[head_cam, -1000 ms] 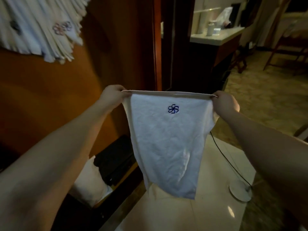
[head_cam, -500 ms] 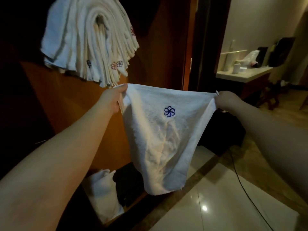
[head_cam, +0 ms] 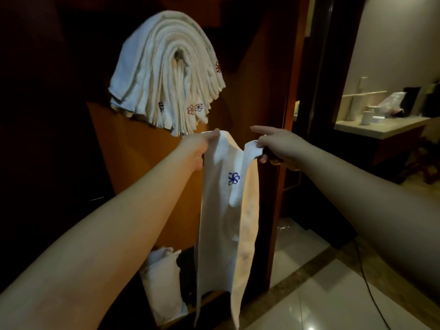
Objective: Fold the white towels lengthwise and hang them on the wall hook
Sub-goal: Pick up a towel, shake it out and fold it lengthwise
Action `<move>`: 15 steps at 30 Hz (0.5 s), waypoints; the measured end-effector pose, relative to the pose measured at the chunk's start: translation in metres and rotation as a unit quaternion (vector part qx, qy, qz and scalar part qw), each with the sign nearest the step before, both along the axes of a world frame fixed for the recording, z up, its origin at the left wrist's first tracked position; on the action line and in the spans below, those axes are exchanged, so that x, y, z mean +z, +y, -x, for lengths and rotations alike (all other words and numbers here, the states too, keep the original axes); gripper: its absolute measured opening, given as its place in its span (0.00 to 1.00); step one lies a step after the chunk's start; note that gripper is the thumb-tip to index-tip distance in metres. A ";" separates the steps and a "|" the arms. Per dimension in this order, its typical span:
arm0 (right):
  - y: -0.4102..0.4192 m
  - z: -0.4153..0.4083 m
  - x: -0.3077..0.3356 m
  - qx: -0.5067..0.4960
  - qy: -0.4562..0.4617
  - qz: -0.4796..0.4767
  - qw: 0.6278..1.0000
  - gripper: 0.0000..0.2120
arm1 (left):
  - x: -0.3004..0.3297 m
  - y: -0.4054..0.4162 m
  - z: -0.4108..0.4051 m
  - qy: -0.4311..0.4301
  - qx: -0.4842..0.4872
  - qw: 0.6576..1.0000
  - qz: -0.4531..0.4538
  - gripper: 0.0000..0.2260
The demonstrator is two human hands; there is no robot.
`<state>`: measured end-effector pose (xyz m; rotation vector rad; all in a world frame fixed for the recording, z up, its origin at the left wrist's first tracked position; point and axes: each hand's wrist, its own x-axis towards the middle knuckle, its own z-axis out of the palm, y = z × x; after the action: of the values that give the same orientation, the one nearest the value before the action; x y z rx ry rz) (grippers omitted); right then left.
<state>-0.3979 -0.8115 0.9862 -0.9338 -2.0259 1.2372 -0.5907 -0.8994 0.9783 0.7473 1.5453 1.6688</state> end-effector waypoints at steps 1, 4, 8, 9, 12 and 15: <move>-0.005 0.004 0.002 0.012 0.019 -0.006 1.000 0.28 | 0.003 -0.003 -0.006 0.013 -0.005 1.000 0.001 0.33; -0.020 0.012 0.008 0.027 0.042 -0.059 0.997 0.19 | 0.010 -0.007 -0.017 0.046 -0.036 0.998 -0.008 0.28; -0.031 0.015 0.015 0.109 0.052 -0.069 0.990 0.12 | 0.021 -0.019 -0.030 0.057 -0.086 0.995 -0.006 0.24; -0.032 0.013 0.016 0.145 0.051 -0.061 0.986 0.12 | 0.023 -0.022 -0.032 0.054 -0.090 0.994 -0.010 0.22; -0.037 0.009 0.018 0.146 0.002 -0.158 0.977 0.11 | 0.029 -0.031 -0.033 0.037 -0.116 0.992 -0.036 0.20; -0.045 0.010 0.019 0.074 -0.011 -0.266 0.961 0.06 | 0.033 -0.043 -0.033 0.009 -0.161 0.985 -0.057 0.12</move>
<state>-0.4076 -0.8567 1.0048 -0.5439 -2.3098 0.6842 -0.5580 -0.9423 1.0109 1.0174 1.2682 1.5187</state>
